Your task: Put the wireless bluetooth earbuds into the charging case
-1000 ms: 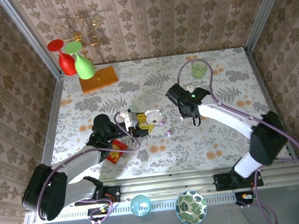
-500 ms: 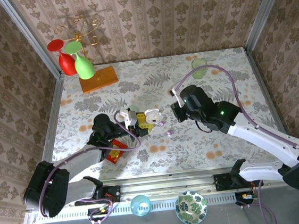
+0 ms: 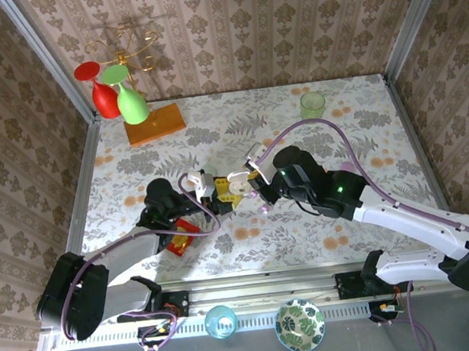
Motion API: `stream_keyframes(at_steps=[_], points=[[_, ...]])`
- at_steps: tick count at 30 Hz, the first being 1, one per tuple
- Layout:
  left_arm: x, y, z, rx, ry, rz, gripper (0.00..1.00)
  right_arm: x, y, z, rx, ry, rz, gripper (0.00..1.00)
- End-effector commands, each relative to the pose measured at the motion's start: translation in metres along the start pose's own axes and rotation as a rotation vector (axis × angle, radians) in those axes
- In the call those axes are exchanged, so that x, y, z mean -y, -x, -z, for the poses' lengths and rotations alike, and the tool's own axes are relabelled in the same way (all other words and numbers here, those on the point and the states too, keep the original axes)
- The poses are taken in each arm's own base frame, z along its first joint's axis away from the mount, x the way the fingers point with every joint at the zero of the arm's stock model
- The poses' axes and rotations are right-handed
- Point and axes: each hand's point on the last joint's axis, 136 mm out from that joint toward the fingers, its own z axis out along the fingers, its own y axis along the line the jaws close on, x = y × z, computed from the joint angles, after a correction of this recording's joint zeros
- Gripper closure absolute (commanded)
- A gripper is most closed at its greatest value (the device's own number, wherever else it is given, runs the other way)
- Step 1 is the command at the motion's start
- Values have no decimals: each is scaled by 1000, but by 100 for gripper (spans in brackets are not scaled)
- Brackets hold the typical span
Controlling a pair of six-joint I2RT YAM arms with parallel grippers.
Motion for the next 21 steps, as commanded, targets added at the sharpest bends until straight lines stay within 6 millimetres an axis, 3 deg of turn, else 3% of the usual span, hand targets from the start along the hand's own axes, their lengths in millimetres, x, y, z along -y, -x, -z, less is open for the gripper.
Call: stream_keyframes(at_steps=[1, 10, 21], points=[[2, 14, 0, 35, -19, -23, 79, -11, 0, -5, 11, 47, 32, 90], [0, 17, 0, 41, -6, -6, 79, -13, -13, -15, -27, 49, 43, 91], [-3, 13, -1, 32, 3, 4, 79, -22, -10, -19, -13, 94, 28, 92]])
